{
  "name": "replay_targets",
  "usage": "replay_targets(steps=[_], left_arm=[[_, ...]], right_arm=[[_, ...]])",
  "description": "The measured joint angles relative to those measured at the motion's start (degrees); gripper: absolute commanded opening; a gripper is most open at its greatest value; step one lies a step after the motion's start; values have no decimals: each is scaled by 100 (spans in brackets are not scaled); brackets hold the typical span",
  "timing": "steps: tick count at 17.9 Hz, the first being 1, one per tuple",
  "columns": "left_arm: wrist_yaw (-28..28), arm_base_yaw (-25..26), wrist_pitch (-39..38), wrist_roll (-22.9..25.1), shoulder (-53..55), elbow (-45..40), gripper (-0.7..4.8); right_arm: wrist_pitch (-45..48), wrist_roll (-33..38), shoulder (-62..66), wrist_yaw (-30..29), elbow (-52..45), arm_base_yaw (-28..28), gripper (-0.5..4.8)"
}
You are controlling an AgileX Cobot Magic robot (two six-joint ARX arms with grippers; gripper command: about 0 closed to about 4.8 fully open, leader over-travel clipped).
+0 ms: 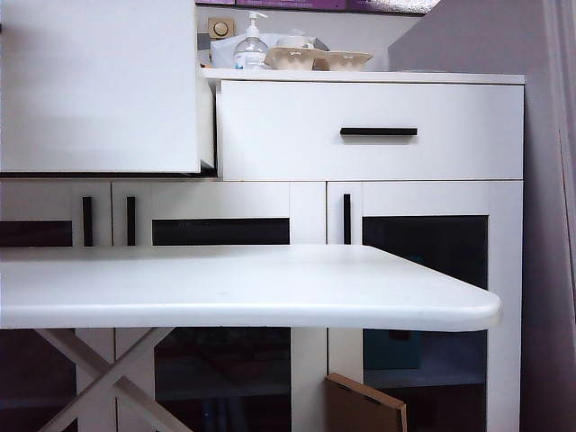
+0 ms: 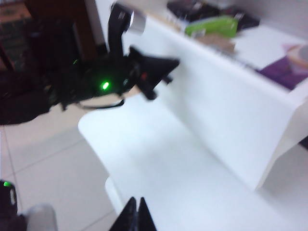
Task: Pick up a can of beer from the white table, open the left drawer, place the beer inside the drawer, and finally close the drawer.
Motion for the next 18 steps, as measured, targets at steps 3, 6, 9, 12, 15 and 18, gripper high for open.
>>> replay_targets(steps=[3,6,9,12,15,18], left_arm=[[-4,0,229,-2,284,4,-5],[0,0,319,-2,446,4,-5],[9,-2,605,-2,595,4,-5],[7,0,710,0,811,157,-5],[0,0,800,-2,984,306,-5],[0,0,793,-2,1062,468,-5]], right_arm=[[-90,0,4,-2,0,0,-5],[-129,0,4,0,0,0,-5],[-127,0,4,0,0,0,-5],[-127,0,4,-2,0,0,-5],[-129,0,4,0,0,0,-6],[-129,0,7,0,0,0,-6]])
